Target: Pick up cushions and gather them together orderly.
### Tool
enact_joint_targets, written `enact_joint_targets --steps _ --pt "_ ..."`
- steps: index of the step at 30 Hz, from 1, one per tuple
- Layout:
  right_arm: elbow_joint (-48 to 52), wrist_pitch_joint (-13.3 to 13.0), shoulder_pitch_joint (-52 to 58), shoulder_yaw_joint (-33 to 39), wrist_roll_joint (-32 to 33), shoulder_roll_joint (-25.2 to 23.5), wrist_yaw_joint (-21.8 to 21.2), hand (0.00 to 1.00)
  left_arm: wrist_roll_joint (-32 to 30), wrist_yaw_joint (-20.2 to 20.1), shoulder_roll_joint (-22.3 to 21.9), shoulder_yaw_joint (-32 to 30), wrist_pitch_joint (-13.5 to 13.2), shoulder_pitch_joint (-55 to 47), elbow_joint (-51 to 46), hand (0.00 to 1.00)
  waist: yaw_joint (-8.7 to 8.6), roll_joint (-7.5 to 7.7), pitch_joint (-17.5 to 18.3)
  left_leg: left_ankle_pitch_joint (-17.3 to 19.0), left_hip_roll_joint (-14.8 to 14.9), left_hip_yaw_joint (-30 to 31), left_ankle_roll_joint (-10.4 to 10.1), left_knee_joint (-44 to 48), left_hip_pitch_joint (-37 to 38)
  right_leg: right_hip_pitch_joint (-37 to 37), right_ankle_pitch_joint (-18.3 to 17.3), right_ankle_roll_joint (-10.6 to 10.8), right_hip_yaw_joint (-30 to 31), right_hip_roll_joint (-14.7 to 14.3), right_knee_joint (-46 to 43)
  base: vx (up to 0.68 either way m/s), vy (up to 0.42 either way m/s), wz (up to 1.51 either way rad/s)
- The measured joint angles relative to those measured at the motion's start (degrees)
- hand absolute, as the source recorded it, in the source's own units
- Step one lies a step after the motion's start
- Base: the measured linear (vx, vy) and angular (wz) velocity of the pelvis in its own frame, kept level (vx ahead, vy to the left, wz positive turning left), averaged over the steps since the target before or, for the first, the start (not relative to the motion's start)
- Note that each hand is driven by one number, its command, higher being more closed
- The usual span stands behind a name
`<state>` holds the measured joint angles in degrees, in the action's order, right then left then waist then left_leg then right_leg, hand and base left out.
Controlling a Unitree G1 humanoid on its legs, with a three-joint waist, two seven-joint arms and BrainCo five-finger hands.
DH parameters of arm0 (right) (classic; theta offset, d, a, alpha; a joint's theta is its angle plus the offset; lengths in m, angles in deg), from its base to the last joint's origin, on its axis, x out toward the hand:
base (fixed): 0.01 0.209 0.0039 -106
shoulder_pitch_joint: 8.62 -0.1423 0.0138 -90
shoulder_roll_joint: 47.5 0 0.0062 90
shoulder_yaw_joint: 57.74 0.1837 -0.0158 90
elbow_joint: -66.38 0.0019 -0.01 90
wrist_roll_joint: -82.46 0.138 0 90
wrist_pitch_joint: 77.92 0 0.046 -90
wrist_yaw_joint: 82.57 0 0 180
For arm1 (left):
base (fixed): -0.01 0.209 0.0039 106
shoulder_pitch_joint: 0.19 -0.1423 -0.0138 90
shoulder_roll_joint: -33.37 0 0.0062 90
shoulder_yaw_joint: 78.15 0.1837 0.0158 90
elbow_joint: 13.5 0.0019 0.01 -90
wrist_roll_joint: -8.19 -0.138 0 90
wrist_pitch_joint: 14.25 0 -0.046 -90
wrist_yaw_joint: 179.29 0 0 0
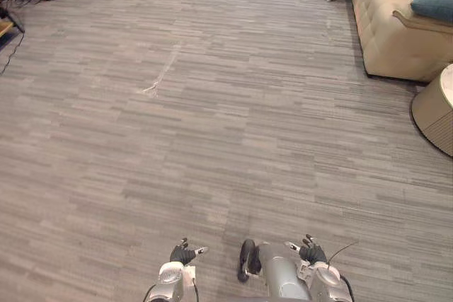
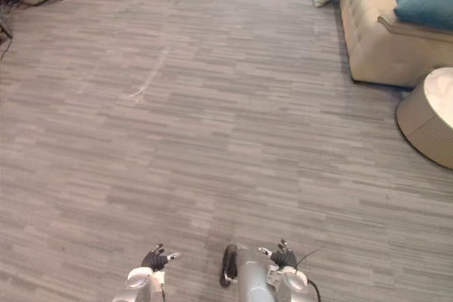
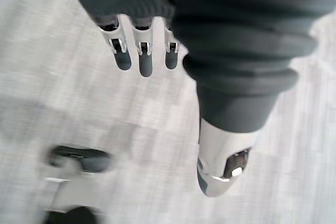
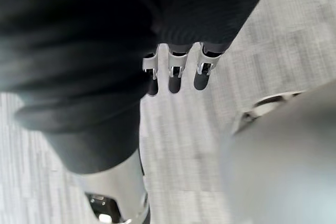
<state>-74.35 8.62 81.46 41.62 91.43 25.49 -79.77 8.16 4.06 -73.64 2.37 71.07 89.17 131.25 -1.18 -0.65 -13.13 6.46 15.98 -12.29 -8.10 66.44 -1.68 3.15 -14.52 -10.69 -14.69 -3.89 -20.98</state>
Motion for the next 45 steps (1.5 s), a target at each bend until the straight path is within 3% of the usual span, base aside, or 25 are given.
enact_joint_targets --steps 5,7,9,10,11,13,14,16,19,22,24,25,26,27,30,31,32,34,35,36,39,42,43,44,45 --pt "-0.4 0.9 0.1 -0.6 0.0 -1.2 0.0 0.00 0.9 -0.1 -0.3 -1.0 -1.3 -0.8 -4.4 0.00 2.06 1.05 0.4 6.3 -3.8 -3.0 4.1 -21.9 -15.7 -12.9 -1.2 2.7 7.3 -0.4 10.2 0.52 -0.006 -0.64" --pt "-0.7 0.8 -0.8 -0.5 -0.1 -0.6 0.5 0.00 2.0 0.1 -1.0 -1.9 -2.5 -0.9 -4.7 0.00 3.54 0.51 0.3 2.3 -8.9 -1.1 2.5 -44.5 -18.2 -18.7 -2.7 5.0 12.6 1.2 14.7 0.60 0.152 -1.06" --pt "-2.5 0.5 -1.2 -0.6 -0.1 0.2 0.7 0.00 3.6 0.3 -0.9 -1.8 -2.5 -0.9 -4.7 0.00 4.73 -0.14 1.1 0.0 -9.8 -0.5 2.6 -50.3 -20.0 -21.5 -4.5 6.3 16.0 1.4 16.8 0.71 0.302 -1.11" --pt "-3.6 0.6 -1.2 -0.6 -0.1 0.3 0.7 0.00 4.1 0.3 -0.3 -1.8 -2.4 -0.9 -4.6 0.00 5.17 0.35 1.8 -4.7 -10.7 0.5 4.1 -48.3 -20.2 -22.9 -5.8 7.0 18.2 2.5 16.4 0.84 0.371 -1.10" --pt "-4.1 0.7 -0.9 -0.7 -0.3 -0.7 0.7 0.00 4.2 0.3 0.5 -2.0 -2.4 -1.1 -4.4 0.00 5.21 1.76 2.7 -7.3 -11.9 0.2 6.1 -47.4 -19.7 -22.3 -6.5 8.2 19.3 4.2 12.9 0.63 0.265 -0.73" --pt "-4.2 0.6 1.3 -0.6 -1.5 -1.5 0.7 0.00 4.3 0.5 2.5 -1.8 -2.3 -1.3 -3.6 0.00 4.86 5.91 3.9 -4.5 -14.6 -2.0 8.6 -47.1 -16.2 -14.5 -5.7 11.6 20.3 7.5 -7.1 0.77 0.297 -0.40" --pt "-4.3 0.6 2.1 -0.6 -2.3 -1.9 0.6 0.00 4.5 1.1 3.4 -1.1 -2.3 -1.1 -3.2 0.00 4.29 7.46 3.5 -1.6 -16.6 -2.3 9.0 -47.0 -12.6 -8.6 1.1 19.1 21.0 9.1 -23.2 0.73 0.285 -0.15" --pt "-4.0 0.5 2.4 -0.6 -2.3 -1.2 0.5 0.00 4.7 1.7 3.9 0.1 -1.6 -0.7 -1.3 0.00 3.24 7.44 2.9 2.6 -18.2 -2.3 9.5 -46.7 -6.2 -2.2 4.8 21.9 20.7 10.6 -40.3 0.81 0.294 0.04" --pt "-0.1 -0.2 3.0 -0.6 -2.3 -0.4 0.5 0.00 4.8 2.1 1.6 2.1 -1.1 -0.7 -0.6 0.00 2.65 3.71 2.6 8.3 -17.6 -1.3 10.1 -51.3 5.8 9.8 1.6 16.3 14.4 11.0 -46.2 0.69 0.158 0.02" --pt "2.6 -1.1 3.1 -0.5 -2.3 -0.2 0.5 0.00 4.9 1.9 1.0 4.4 -1.0 -0.5 1.2 0.00 0.34 3.34 2.1 11.5 -16.6 1.5 9.9 -55.5 14.4 19.8 0.3 15.4 8.4 10.6 -30.0 0.60 -0.004 0.48" --pt "2.5 -1.2 3.3 -0.4 -2.3 0.6 0.6 0.00 4.8 1.8 0.2 4.4 -1.0 -0.7 1.9 0.00 0.16 3.27 2.0 12.6 -16.1 2.5 10.0 -57.8 19.0 20.5 4.6 14.2 5.8 10.1 -11.5 0.80 -0.108 0.64" --pt "2.0 -0.9 3.6 -0.4 -2.2 1.1 0.6 0.00 4.7 1.6 0.0 4.4 -1.0 -0.8 2.1 0.00 0.18 3.55 2.1 13.1 -16.3 4.6 9.7 -59.4 22.1 20.9 10.3 12.6 6.9 9.3 -2.0 0.85 -0.185 0.75" --pt "1.7 -0.6 4.2 0.2 -2.0 2.1 0.6 0.00 4.7 1.6 -0.8 3.7 -1.0 -1.0 2.4 0.00 -0.57 1.98 2.5 13.3 -14.6 6.9 9.1 -59.1 24.2 20.4 15.9 8.6 8.2 7.8 -4.2 0.87 -0.187 0.65" --pt "1.8 -0.5 3.9 0.3 -2.2 2.5 0.7 0.00 4.7 1.6 -1.1 3.5 -1.0 -1.2 2.5 0.00 -0.49 0.96 2.9 12.8 -13.6 7.1 8.3 -58.7 24.1 20.8 14.4 8.4 7.4 7.7 -6.1 0.85 -0.212 0.54" --pt "2.2 -0.3 3.0 1.1 -2.3 3.2 0.6 0.00 4.6 1.5 -2.2 2.0 -1.0 -0.9 2.9 0.00 -0.98 -1.34 2.4 4.9 -12.0 10.1 3.8 -43.6 20.1 17.9 4.2 7.0 4.4 8.5 -13.9 0.72 -0.214 0.33" --pt "2.2 0.0 3.1 0.6 -2.3 3.4 0.6 0.00 4.6 1.5 -2.2 0.5 -1.0 -0.9 2.4 0.00 -1.03 -2.05 2.0 -4.1 -10.2 10.4 -1.2 -27.6 13.5 12.8 1.6 6.9 4.2 7.8 -11.5 0.74 -0.215 0.27" --pt "2.3 0.1 3.0 0.5 -2.2 3.4 0.6 0.00 4.7 1.5 -2.3 -0.4 -1.0 -1.1 2.0 0.00 -0.83 -2.17 1.6 -7.6 -8.9 10.1 -2.8 -20.8 10.4 10.3 1.0 6.6 4.0 7.1 -9.9 0.83 -0.185 0.04" --pt "1.4 0.2 2.4 -0.8 -2.0 2.3 0.8 0.00 4.6 1.6 -1.8 -3.2 -1.1 -1.5 -0.4 0.00 0.88 -2.57 0.8 -0.3 -2.8 3.0 1.8 -1.3 -1.0 -2.5 -0.1 5.3 4.4 3.8 -1.0 0.75 -0.103 -0.25" --pt "1.2 0.2 2.2 -0.8 -2.0 1.8 0.8 0.00 4.6 1.6 -1.5 -3.2 -1.1 -1.6 -0.9 0.00 1.15 -2.03 0.8 0.9 -2.6 1.8 2.5 -1.3 -2.6 -4.2 -0.1 5.4 4.6 3.9 0.6 0.54 -0.088 -0.25" --pt "0.2 0.2 2.2 -1.0 -2.0 0.7 0.7 0.00 4.6 1.4 -1.1 -3.1 -1.3 -2.1 -2.6 0.00 1.69 -0.86 1.0 3.5 -2.1 -1.6 3.5 -3.9 -7.9 -9.2 -0.5 5.8 5.4 4.0 5.3 0.53 -0.075 -0.24" --pt "-0.2 1.1 2.0 -1.5 -2.1 0.0 0.7 0.00 4.5 1.4 -1.2 -3.2 -1.5 -2.5 -4.8 0.00 2.74 -1.04 0.9 5.7 -2.1 -8.1 4.6 -21.7 -15.1 -17.0 -1.8 7.8 6.9 4.9 10.5 0.61 0.013 -0.34" --pt "-0.4 1.1 2.1 -0.7 -2.1 0.2 0.9 0.00 4.4 1.4 -1.8 -3.8 -2.3 -2.7 -5.7 0.00 4.14 -1.13 1.2 1.3 -6.0 -10.3 4.5 -44.4 -17.0 -23.1 -3.9 10.0 9.3 7.0 14.2 0.67 0.184 -0.52" --pt "-1.7 1.0 2.0 -0.9 -2.1 0.9 1.1 0.00 4.5 1.4 -1.6 -3.3 -2.3 -2.8 -5.5 0.00 4.66 -1.40 1.4 -4.3 -6.3 -9.1 6.2 -46.8 -17.6 -24.7 -4.4 10.4 11.2 6.8 14.7 0.68 0.265 -0.65" --pt "-3.6 1.2 1.0 -1.1 -2.1 0.5 1.2 0.00 4.4 1.5 -0.6 -2.7 -2.3 -2.6 -4.7 0.00 4.68 -0.65 1.8 -8.6 -8.0 -8.3 7.8 -47.1 -16.9 -25.4 -4.1 10.0 12.8 8.1 14.3 0.70 0.306 -0.39" --pt "-4.2 1.2 1.2 -1.0 -2.2 -0.7 1.2 0.00 3.8 1.4 0.8 -2.4 -2.0 -2.4 -4.4 0.00 4.19 1.83 2.8 -6.6 -10.1 -9.1 9.4 -47.3 -16.5 -24.0 -2.6 8.9 14.0 10.6 11.0 0.70 0.334 -0.09"
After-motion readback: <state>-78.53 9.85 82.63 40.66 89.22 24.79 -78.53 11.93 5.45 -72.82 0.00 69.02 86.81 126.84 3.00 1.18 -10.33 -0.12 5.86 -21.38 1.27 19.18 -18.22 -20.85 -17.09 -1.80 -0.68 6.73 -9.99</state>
